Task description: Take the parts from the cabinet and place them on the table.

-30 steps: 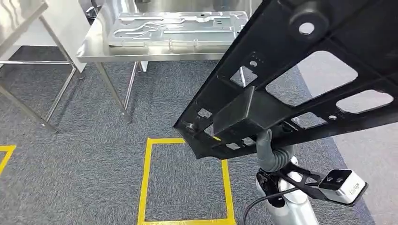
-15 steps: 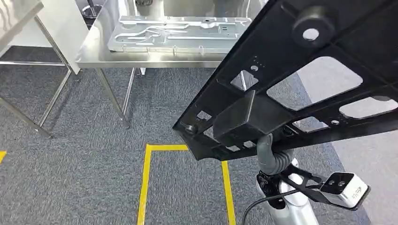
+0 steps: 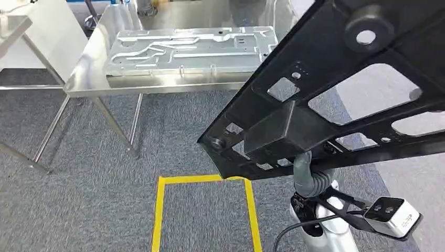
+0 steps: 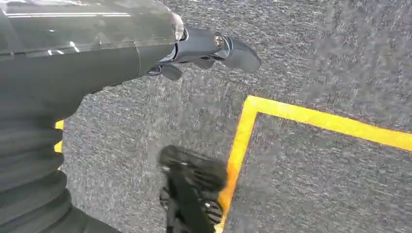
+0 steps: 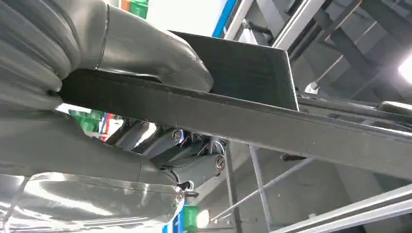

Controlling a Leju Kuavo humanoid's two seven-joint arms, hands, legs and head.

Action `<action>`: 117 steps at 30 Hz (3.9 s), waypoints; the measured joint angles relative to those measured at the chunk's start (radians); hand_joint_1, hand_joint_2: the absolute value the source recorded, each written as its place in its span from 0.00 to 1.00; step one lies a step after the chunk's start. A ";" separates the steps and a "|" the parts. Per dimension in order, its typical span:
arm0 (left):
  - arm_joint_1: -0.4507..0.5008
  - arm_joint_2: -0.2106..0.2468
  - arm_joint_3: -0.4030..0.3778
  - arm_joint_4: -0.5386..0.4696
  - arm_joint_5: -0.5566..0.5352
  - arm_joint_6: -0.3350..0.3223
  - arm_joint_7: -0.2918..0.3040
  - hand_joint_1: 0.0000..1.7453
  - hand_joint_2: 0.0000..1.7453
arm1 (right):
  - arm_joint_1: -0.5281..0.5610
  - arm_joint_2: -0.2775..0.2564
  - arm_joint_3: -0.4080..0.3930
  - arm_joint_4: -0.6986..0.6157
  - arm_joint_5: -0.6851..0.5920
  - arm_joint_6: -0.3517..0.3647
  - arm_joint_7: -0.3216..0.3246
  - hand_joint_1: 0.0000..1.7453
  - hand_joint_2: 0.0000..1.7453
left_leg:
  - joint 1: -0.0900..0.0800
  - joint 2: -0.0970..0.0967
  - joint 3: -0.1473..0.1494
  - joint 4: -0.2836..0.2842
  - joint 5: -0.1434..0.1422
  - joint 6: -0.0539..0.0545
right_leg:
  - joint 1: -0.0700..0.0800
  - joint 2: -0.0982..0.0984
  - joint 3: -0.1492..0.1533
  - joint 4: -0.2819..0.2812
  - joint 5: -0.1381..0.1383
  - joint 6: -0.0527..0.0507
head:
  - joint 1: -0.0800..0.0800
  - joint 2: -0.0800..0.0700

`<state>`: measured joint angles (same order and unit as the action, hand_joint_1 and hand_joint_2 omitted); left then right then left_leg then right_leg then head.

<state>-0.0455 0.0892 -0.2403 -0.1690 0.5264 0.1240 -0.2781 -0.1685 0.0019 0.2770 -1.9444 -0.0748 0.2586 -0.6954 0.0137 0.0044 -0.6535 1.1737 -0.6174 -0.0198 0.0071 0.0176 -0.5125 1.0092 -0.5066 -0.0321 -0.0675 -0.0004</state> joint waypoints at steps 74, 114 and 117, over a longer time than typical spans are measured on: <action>0.012 0.000 0.027 0.003 0.027 0.036 -0.004 0.00 1.00 | 0.006 0.022 -0.019 0.027 -0.018 0.040 0.000 1.00 1.00 | -0.008 -0.009 0.099 -0.168 0.161 0.050 | -0.014 -0.015 -0.202 0.314 -0.105 0.062 | 0.000 0.000; -0.008 0.028 0.021 0.003 -0.014 -0.012 -0.043 0.00 1.00 | -0.685 -0.123 -0.120 0.784 0.966 -0.518 0.320 1.00 1.00 | -0.023 -0.007 0.124 -0.152 0.122 0.022 | -0.010 -0.006 -0.152 -0.004 0.139 0.012 | 0.000 0.000; -0.019 0.028 0.018 0.003 -0.017 -0.018 -0.049 0.00 1.00 | -0.848 -0.076 0.043 0.946 1.218 -0.427 0.434 1.00 1.00 | -0.014 -0.008 0.030 0.018 0.066 -0.001 | -0.011 -0.003 -0.145 -0.007 0.132 0.002 | 0.000 0.000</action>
<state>-0.0642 0.1175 -0.2224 -0.1659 0.5096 0.1061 -0.3273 -1.0162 -0.0738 0.3204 -0.9980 1.1429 -0.1681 -0.2619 0.0000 -0.0039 -0.6235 1.1919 -0.5516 -0.0209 -0.0037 0.0143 -0.6577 1.0023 -0.3743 -0.0300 -0.0675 -0.0004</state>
